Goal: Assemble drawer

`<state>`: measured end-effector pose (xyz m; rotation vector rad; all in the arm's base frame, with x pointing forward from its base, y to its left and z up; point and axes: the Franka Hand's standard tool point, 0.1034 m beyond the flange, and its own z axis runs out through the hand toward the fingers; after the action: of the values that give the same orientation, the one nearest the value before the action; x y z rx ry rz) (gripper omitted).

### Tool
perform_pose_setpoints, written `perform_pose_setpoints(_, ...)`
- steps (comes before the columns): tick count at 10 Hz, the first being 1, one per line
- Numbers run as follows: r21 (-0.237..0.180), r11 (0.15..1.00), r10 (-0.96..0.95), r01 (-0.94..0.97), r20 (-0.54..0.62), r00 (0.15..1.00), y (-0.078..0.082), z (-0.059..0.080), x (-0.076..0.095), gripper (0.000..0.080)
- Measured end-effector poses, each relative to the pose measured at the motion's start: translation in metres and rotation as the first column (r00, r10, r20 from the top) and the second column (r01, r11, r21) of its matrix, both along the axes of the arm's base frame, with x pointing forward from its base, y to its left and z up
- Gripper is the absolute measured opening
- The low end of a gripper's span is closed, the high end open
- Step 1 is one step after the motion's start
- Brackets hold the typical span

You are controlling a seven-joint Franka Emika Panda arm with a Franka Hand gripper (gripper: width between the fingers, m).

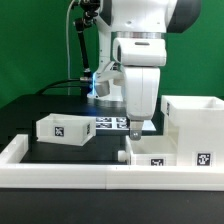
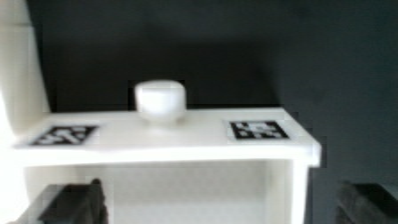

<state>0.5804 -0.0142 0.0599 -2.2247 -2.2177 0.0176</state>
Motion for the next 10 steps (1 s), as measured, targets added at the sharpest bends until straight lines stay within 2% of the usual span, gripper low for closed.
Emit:
perform_pose_setpoints(2, 0.001, 1.000, 0.001, -0.001, 0.001, 1.000, -0.006, -0.003, 0.023, 0.0648)
perform_pose_setpoints(3, 0.005, 1.000, 0.010, -0.010, 0.009, 1.000, -0.010, -0.003, 0.028, 0.0648)
perform_pose_setpoints(5, 0.006, 1.000, 0.005, -0.005, 0.006, 1.000, -0.015, -0.004, 0.026, 0.0648)
perform_pose_setpoints(6, 0.008, 1.000, 0.019, -0.019, 0.006, 1.000, -0.022, -0.004, 0.026, 0.0648)
perform_pose_setpoints(7, 0.039, 0.998, 0.040, -0.040, 0.004, 0.999, -0.032, -0.006, 0.024, 0.0648)
perform_pose_setpoints(8, 0.090, 0.995, 0.031, -0.031, 0.001, 1.000, -0.040, -0.013, 0.021, 0.0648)
perform_pose_setpoints(10, 0.159, 0.987, 0.036, -0.034, -0.009, 0.999, -0.043, -0.021, 0.015, 0.0648)
